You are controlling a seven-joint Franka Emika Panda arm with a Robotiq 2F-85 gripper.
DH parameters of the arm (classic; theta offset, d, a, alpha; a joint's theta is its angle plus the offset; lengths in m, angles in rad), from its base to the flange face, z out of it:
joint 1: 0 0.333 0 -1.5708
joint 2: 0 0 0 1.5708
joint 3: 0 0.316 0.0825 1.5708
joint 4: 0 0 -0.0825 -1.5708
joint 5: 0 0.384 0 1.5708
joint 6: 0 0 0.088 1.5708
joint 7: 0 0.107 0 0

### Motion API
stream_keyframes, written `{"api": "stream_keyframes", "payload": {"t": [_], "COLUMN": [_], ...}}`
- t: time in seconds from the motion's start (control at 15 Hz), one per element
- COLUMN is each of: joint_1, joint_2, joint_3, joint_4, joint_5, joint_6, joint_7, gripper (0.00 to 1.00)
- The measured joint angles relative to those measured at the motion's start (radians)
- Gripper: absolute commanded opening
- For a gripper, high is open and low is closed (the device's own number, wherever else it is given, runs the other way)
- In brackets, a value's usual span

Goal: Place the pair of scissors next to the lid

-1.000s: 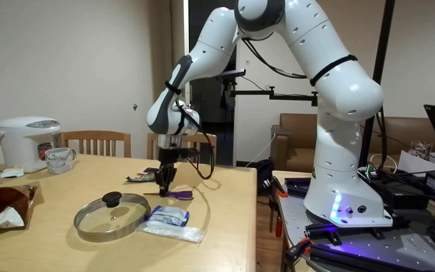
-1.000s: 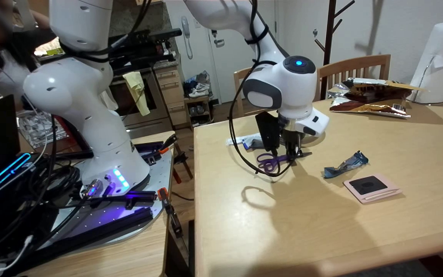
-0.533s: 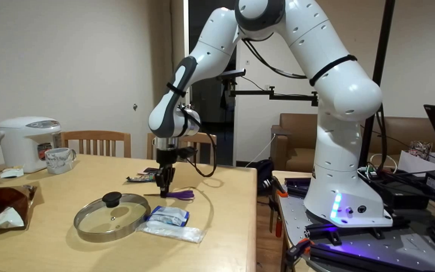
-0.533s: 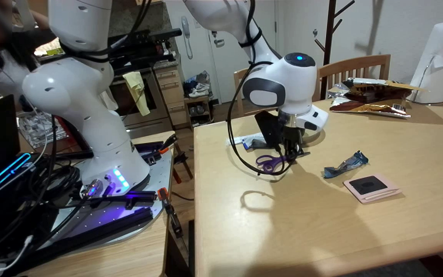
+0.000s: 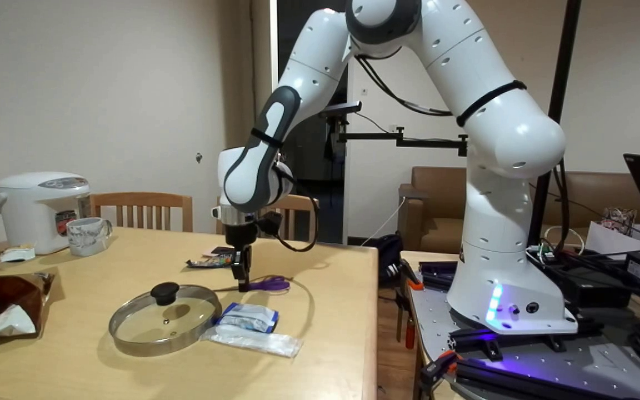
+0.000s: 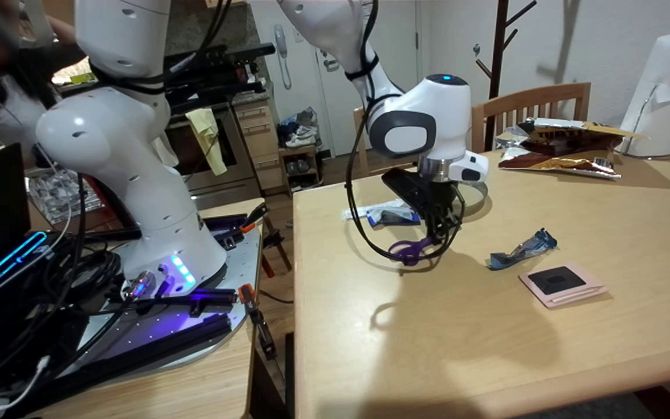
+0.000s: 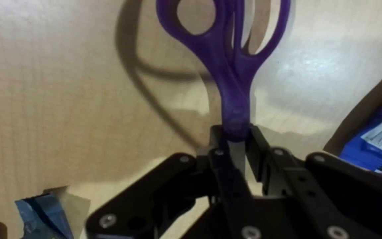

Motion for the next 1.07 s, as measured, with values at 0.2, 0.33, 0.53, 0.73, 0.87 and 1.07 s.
{"api": "stream_keyframes", "payload": {"t": [0.2, 0.33, 0.53, 0.73, 0.87, 1.07], "joint_1": [-0.001, -0.016, -0.073, -0.127, -0.142, -0.142], "joint_2": [0.0, 0.0, 0.0, -0.003, -0.021, -0.08], "joint_3": [0.01, 0.034, 0.095, 0.15, 0.161, 0.158], "joint_4": [-0.004, -0.007, -0.013, -0.023, -0.031, -0.054], "joint_5": [-0.015, -0.014, -0.003, 0.009, 0.009, 0.004], "joint_6": [-0.001, -0.003, -0.008, -0.008, -0.007, -0.007], "joint_7": [0.005, 0.003, -0.024, -0.062, -0.082, -0.096], "gripper": [0.7, 0.83, 0.98, 1.0, 1.0, 1.0]}}
